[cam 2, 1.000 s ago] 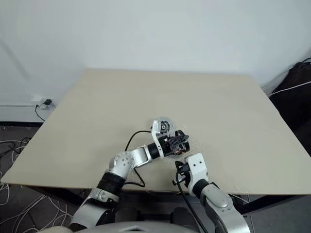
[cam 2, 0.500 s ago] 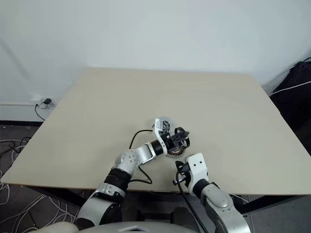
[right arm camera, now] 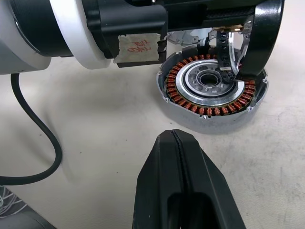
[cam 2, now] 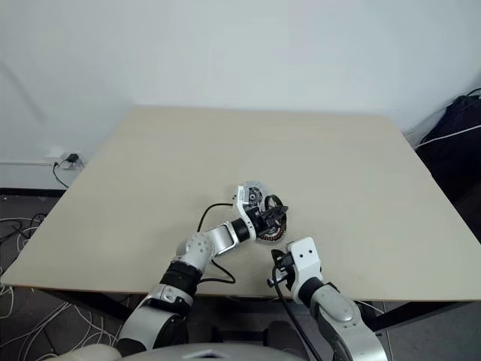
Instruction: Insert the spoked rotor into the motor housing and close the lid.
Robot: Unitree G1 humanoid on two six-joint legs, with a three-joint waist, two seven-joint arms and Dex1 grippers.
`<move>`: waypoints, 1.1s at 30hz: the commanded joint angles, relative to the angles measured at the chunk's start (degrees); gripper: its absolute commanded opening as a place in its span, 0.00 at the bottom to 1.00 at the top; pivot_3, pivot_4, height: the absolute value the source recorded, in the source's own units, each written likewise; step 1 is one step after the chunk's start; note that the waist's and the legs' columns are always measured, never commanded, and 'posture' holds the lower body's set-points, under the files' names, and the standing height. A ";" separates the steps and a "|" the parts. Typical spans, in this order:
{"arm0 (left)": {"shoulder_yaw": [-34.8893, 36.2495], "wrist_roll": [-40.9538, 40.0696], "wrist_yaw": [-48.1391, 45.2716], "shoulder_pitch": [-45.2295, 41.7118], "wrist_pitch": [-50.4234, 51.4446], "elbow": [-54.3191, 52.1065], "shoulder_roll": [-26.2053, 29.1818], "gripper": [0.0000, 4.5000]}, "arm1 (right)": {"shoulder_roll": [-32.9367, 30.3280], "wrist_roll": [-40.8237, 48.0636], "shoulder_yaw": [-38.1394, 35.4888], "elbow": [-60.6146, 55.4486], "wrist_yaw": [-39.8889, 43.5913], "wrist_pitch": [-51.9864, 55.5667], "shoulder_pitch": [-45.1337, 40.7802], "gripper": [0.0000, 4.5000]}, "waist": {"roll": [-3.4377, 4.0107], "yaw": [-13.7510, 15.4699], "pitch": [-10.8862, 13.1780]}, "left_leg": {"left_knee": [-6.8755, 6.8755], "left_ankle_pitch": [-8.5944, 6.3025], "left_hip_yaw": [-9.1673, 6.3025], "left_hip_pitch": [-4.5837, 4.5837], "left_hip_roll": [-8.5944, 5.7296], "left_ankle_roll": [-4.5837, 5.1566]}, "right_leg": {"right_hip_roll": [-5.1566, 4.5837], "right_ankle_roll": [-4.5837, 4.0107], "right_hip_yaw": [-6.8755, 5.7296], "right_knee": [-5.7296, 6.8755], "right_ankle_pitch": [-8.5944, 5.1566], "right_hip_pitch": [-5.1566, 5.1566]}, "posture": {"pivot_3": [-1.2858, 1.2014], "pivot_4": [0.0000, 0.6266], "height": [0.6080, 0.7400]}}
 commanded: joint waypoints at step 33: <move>1.45 -0.58 7.69 16.58 6.26 -15.61 1.48 0.28 | 0.39 0.34 0.06 -0.49 0.92 -0.53 -2.70 0.00 | -0.16 -0.83 -0.99 | -0.20 -0.18 0.08 0.64 0.01 -0.28 | -0.81 -0.18 -0.06 -0.04 -0.02 0.18 | 0.52 0.00 1.00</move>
